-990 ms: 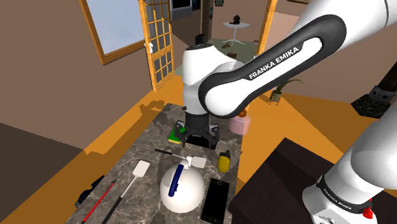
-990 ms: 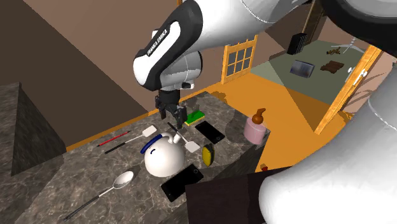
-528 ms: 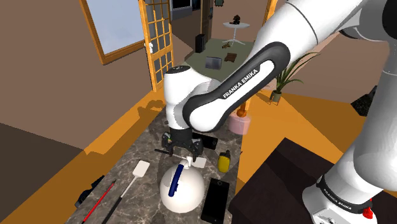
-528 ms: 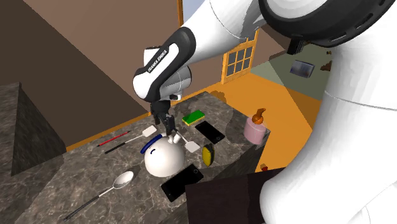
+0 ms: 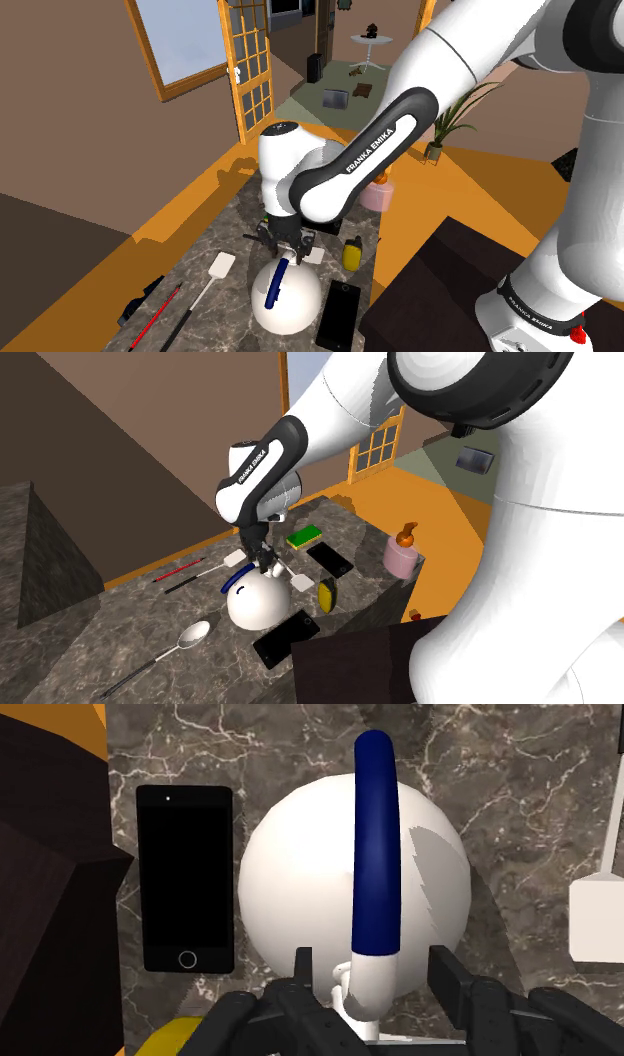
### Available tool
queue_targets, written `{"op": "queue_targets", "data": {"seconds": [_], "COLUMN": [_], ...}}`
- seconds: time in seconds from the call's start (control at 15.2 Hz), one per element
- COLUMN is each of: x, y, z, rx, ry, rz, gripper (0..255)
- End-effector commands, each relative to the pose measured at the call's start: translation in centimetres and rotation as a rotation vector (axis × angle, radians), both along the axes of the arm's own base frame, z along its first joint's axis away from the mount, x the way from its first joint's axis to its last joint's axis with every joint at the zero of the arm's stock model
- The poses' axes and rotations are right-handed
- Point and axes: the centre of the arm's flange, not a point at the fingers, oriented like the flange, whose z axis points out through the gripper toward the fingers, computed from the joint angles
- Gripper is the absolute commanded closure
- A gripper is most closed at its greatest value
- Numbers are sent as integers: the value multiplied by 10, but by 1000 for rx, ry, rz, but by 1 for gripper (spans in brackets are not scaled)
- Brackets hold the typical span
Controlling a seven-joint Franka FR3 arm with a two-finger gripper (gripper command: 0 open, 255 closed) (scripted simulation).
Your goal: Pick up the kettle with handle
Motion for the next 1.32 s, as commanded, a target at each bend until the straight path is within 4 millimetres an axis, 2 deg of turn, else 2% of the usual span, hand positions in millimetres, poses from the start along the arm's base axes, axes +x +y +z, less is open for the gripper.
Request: {"op": "queue_targets", "data": {"seconds": [0.0,0.53,1.25], "x": [0,0,0], "y": [0,-1,-1], "z": [-1,-1,57], "rx": [0,0,0], "ry": [0,0,0], "rz": [0,0,0], "gripper": [255,255,255]}}
